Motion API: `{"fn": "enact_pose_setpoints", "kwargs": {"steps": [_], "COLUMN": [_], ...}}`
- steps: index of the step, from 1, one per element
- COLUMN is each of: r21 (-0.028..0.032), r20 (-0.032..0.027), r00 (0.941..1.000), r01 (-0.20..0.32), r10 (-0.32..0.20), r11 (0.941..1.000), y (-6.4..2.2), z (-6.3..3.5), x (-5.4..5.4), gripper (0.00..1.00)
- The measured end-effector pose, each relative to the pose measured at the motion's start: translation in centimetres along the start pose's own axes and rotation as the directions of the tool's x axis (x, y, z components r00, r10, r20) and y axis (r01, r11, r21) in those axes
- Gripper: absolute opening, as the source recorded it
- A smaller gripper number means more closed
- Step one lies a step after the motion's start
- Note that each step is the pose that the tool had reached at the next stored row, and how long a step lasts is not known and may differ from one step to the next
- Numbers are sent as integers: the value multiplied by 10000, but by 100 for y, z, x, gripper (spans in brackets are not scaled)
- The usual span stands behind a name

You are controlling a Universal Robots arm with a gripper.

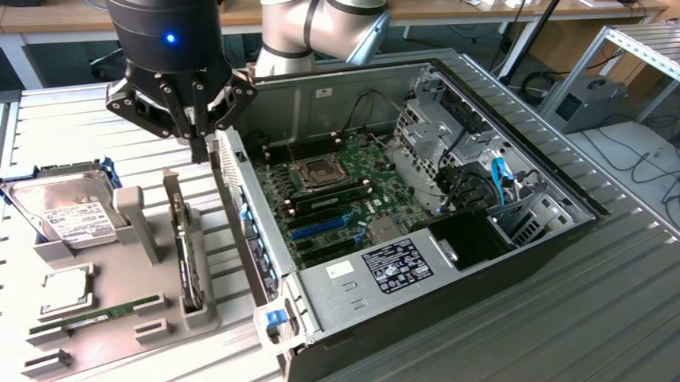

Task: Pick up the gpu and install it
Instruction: 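Reach for the gpu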

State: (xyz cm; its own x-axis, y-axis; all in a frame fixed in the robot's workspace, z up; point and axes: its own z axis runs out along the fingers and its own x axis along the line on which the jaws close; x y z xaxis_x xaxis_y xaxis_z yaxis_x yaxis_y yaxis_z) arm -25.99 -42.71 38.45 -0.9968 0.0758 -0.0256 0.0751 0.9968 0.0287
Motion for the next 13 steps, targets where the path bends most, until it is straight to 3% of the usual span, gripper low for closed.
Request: {"fn": "enact_pose_setpoints", "kwargs": {"steps": [13], "r21": [42], "r20": [3], "r00": [10000], "r01": [1], "r10": [-1], "r11": [10000], "y": [-35], "z": [-1], "x": [-2], "gripper": [11]}}
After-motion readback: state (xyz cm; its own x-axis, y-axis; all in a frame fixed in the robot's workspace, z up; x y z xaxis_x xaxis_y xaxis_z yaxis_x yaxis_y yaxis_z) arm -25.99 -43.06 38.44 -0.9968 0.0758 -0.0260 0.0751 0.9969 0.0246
